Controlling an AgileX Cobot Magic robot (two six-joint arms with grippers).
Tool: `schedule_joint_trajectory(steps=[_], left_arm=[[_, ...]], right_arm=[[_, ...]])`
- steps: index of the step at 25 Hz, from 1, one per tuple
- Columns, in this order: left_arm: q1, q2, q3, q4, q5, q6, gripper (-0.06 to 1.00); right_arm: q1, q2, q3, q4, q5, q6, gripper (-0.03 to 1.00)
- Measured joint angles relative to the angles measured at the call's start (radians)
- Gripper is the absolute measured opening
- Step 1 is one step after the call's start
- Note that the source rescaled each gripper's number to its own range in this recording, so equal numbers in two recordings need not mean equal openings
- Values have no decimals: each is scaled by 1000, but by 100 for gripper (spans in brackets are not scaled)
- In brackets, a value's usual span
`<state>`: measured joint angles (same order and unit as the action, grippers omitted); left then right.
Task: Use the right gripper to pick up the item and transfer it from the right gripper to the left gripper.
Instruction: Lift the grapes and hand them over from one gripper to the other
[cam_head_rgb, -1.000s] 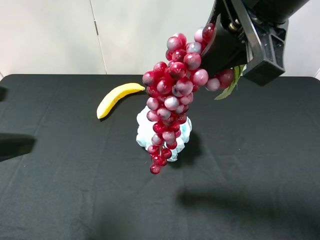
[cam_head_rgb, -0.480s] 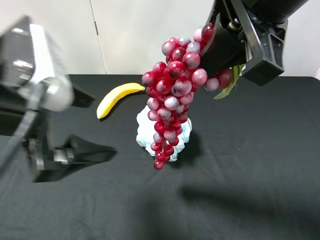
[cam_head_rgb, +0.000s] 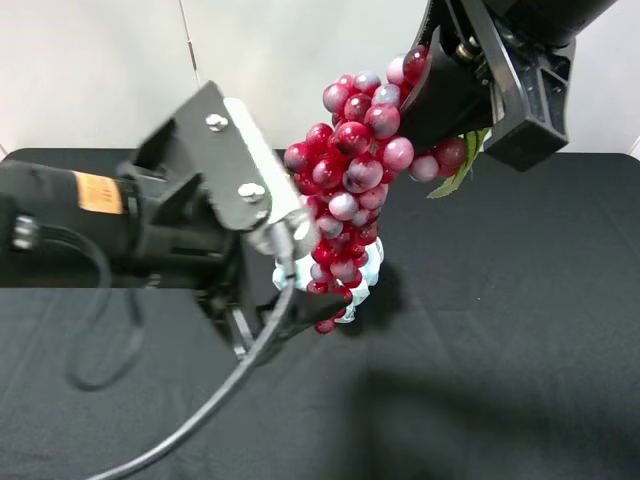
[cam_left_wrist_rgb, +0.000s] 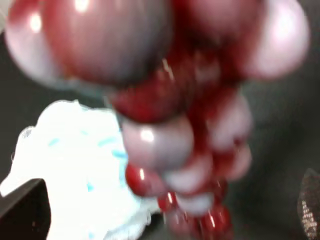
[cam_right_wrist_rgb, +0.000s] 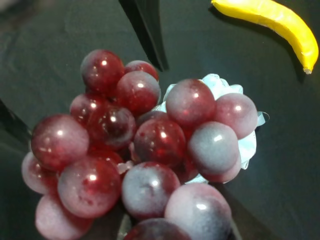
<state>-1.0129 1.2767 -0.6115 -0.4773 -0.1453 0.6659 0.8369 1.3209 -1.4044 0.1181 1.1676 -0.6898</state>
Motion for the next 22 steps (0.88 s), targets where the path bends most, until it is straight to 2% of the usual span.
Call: schedule_joint_trajectory(steps=[7, 10, 12, 15, 19, 20, 22], left_arm=[[-25, 129, 0, 0, -207, -143, 98], [-25, 166, 0, 31, -295, -215, 90], [-25, 184, 0, 109, -353, -271, 80], [-25, 201, 0, 262, -407, -369, 55], [-25, 207, 0, 408, -430, -470, 6], [-25, 207, 0, 420, -431, -480, 0], [-25, 207, 0, 428, -432, -492, 0]], right_arm=[[0, 0, 0, 1, 0, 0, 0], [0, 0, 0, 9, 0, -2, 0], [0, 0, 0, 13, 0, -2, 0], [0, -1, 0, 14, 0, -2, 0], [0, -1, 0, 14, 0, -2, 0], [0, -1, 0, 14, 0, -2, 0], [0, -1, 0, 14, 0, 2, 0]])
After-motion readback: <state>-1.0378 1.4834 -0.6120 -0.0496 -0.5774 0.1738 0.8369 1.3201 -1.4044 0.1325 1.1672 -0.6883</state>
